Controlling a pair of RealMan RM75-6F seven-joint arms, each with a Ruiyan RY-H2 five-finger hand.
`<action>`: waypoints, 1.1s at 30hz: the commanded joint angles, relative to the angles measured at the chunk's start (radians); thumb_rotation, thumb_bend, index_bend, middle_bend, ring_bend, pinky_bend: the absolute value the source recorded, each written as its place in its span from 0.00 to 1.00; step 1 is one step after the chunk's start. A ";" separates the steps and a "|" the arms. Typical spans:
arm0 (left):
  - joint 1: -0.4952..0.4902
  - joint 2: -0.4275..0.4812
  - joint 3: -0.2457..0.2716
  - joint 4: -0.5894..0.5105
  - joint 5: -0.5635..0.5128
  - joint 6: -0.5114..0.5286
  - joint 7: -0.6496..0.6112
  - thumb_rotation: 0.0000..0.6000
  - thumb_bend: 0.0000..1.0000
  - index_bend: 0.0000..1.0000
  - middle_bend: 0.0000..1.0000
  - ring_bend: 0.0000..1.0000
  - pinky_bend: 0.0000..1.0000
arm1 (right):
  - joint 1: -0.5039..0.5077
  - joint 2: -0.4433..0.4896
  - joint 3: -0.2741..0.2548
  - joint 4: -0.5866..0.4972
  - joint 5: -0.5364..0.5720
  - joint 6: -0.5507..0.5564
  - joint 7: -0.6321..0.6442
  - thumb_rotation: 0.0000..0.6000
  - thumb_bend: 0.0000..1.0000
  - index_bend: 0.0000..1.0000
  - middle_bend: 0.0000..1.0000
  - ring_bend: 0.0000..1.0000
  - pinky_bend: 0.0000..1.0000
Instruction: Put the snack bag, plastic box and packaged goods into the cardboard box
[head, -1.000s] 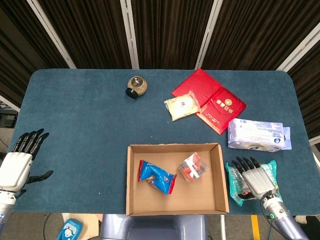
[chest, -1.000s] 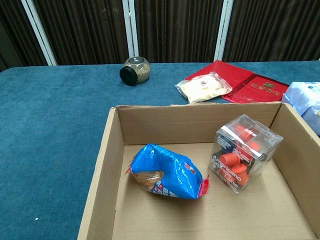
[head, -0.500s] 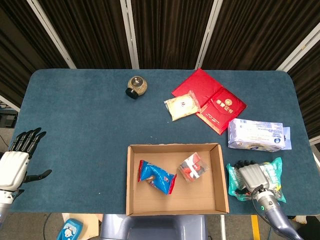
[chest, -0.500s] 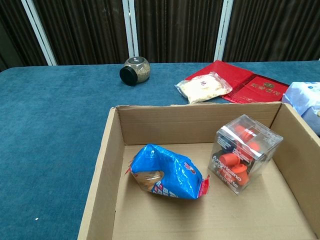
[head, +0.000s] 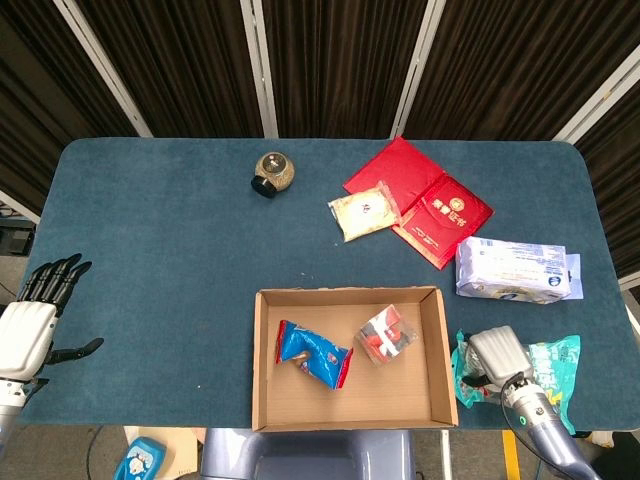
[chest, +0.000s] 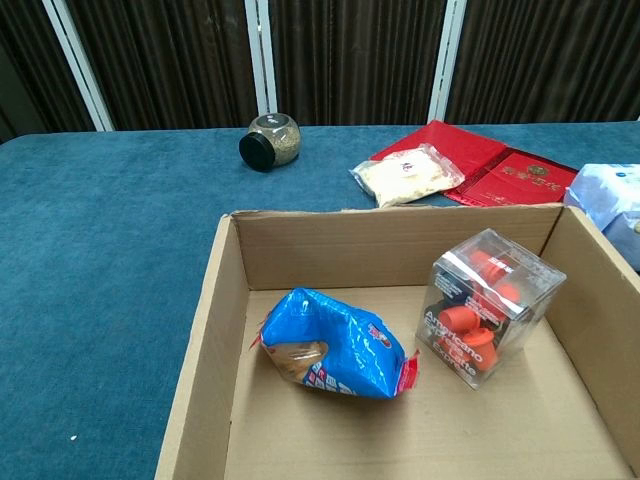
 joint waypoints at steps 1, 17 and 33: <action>0.002 -0.001 -0.004 -0.001 -0.001 -0.001 0.002 1.00 0.04 0.07 0.00 0.00 0.00 | 0.003 0.052 0.022 -0.079 -0.019 0.040 0.000 1.00 0.14 0.76 0.73 0.74 0.82; 0.018 -0.002 -0.025 -0.008 0.005 -0.011 0.011 1.00 0.04 0.07 0.00 0.00 0.00 | 0.043 0.248 0.127 -0.331 0.020 0.110 -0.047 1.00 0.14 0.77 0.73 0.74 0.82; 0.026 -0.005 -0.041 -0.004 0.004 -0.025 0.010 1.00 0.04 0.07 0.00 0.00 0.00 | 0.169 0.206 0.198 -0.587 0.063 0.085 -0.202 1.00 0.14 0.76 0.73 0.74 0.82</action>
